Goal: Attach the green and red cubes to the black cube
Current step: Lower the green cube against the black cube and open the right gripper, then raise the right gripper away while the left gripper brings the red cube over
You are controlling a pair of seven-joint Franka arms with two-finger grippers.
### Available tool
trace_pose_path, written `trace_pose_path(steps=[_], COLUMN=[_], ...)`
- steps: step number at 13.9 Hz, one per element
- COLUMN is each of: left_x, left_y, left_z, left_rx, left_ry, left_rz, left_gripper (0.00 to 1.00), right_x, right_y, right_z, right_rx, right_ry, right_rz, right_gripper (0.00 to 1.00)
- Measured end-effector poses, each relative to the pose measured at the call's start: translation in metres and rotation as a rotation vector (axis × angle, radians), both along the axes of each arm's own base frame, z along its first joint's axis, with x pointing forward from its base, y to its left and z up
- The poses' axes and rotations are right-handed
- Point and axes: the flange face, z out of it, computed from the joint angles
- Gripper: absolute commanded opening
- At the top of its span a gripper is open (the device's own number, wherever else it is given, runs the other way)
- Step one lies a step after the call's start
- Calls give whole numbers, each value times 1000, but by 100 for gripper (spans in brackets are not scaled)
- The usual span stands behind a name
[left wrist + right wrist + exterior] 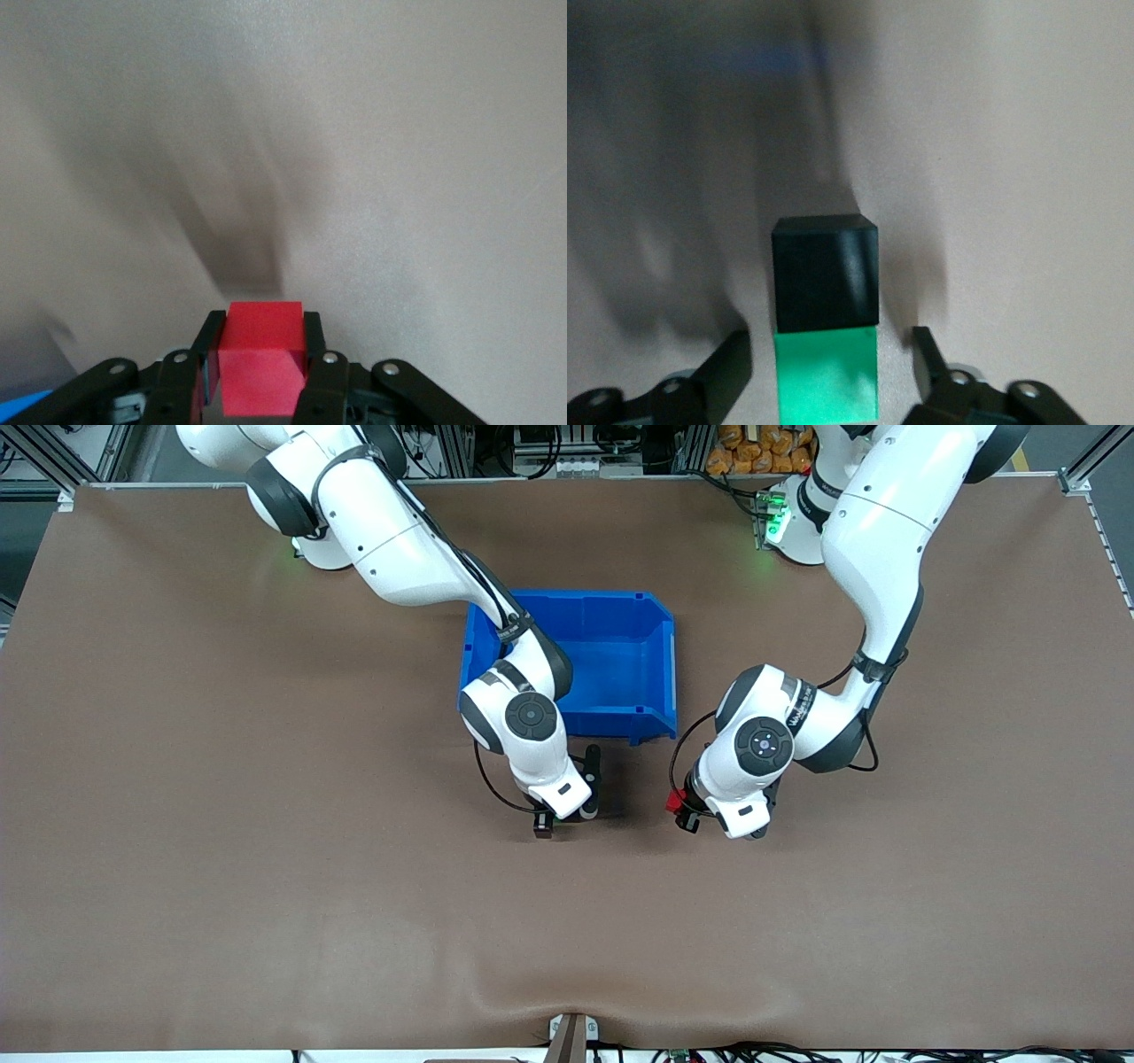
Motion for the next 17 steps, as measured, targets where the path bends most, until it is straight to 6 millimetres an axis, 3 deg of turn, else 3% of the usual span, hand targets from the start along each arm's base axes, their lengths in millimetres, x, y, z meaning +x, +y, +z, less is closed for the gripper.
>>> trace_pose_path(steps=[3, 5, 10, 13, 17], left_x=[0, 3, 15, 14, 9], left_y=[-1, -2, -6, -7, -16], left_z=[1, 5, 25, 24, 18], left_rx=[0, -4, -23, -22, -19], left_ry=[-3, -11, -51, -48, -38], left_rz=[-2, -1, 3, 2, -8], left_gripper=[0, 0, 0, 0, 0], right_x=[0, 0, 0, 26, 69], right_y=[4, 3, -10, -47, -131], right_z=[9, 25, 104, 150, 207], right_rx=[6, -16, -69, -51, -31], right_ry=[-6, 19, 70, 42, 24], right_rz=[-1, -8, -45, -110, -240], right_gripper=[100, 100, 100, 100, 100])
